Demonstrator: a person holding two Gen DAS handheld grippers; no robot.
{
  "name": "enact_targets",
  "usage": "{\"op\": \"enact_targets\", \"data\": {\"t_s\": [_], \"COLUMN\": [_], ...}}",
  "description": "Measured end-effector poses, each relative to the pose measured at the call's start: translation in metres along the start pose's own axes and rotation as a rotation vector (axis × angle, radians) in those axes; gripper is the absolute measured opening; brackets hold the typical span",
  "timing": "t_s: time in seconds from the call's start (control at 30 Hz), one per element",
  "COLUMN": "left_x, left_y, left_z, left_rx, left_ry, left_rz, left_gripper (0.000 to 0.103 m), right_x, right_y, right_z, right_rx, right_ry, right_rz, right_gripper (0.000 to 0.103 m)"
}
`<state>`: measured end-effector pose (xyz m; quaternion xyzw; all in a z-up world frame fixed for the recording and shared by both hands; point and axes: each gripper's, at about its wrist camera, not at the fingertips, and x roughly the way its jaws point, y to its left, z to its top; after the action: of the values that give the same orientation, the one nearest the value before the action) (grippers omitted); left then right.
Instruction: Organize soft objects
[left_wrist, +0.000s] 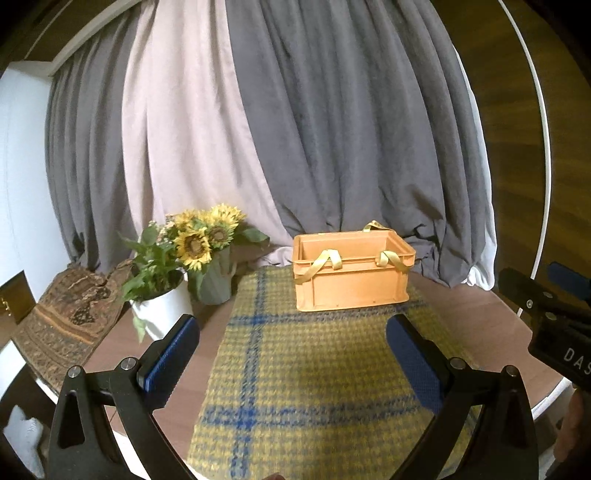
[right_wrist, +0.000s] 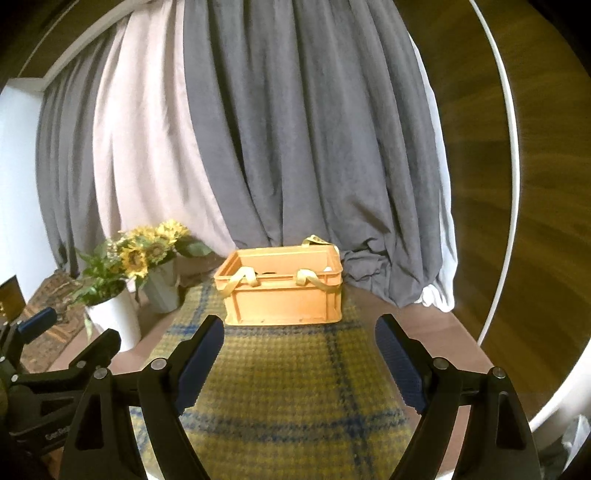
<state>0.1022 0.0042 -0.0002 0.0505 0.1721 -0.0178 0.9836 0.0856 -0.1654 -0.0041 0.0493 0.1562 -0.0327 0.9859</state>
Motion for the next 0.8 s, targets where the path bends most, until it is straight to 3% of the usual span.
{"op": "enact_targets", "data": {"t_s": [0.43,0.8], "left_x": [-0.062,-0.09], "left_y": [-0.002,-0.001], "left_z": [-0.014,-0.017], "left_rx": [-0.011,-0.02], "left_ry": [-0.045,-0.076], "left_rz": [0.023,0.019], "left_gripper": [0.103,0.103], "right_x": [-0.055,-0.083], "right_y": [-0.005,-0.005], "right_z": [-0.019,-0.025], "right_rx": [0.009,0.003], "right_ry": [-0.006,-0.026], "right_rz": [0.012,0.015], "right_gripper": [0.085,0.085]}}
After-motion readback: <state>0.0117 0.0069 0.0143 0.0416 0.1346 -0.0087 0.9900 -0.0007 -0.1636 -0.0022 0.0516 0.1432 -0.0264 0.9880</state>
